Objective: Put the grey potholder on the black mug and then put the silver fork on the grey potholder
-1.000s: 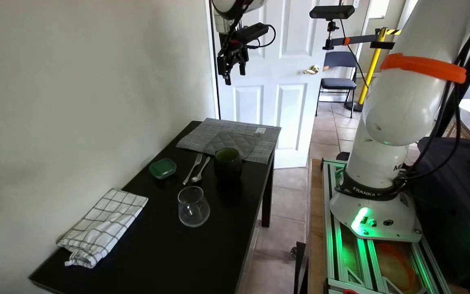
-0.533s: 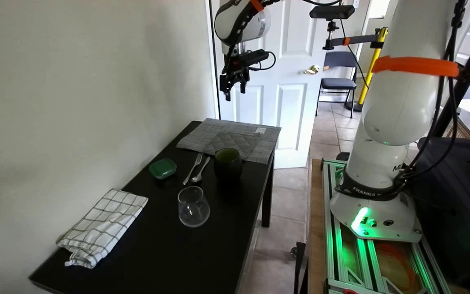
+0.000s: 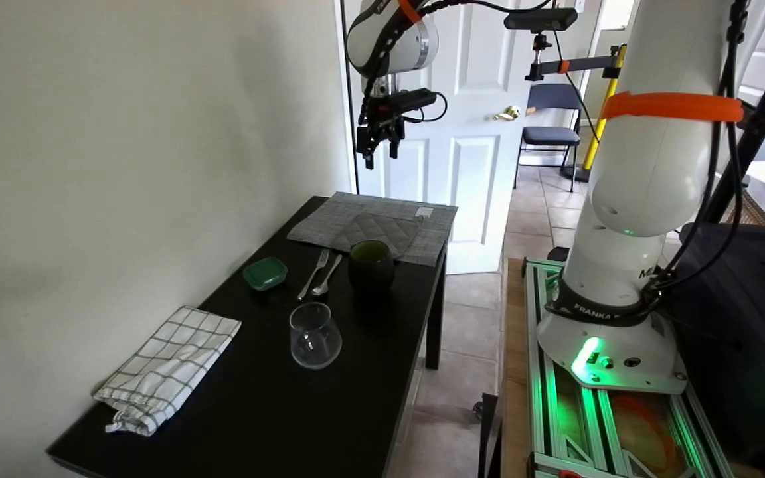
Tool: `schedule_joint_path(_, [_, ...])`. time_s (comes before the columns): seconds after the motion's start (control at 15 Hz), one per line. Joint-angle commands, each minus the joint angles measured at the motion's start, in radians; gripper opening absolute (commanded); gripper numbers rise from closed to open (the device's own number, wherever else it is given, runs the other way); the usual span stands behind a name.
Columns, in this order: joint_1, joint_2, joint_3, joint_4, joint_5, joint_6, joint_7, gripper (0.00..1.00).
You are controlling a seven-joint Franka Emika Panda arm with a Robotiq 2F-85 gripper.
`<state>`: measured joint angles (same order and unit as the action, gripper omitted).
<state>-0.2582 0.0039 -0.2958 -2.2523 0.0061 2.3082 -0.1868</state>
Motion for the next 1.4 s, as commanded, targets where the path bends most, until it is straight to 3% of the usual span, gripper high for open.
schedule_joint_path(0.0, [-0.038,0.088,-0.012,0.040,0.171,0.021,-0.255,1.00])
schedule_joint_path(0.2, [-0.085,0.154,-0.009,0.078,0.233,0.000,-0.433,1.00])
schedule_joint_path(0.53, [-0.146,0.298,0.020,0.157,0.241,0.008,-0.564,1.00])
schedule_joint_path(1.33, [-0.273,0.565,0.137,0.332,0.255,0.083,-0.612,1.00])
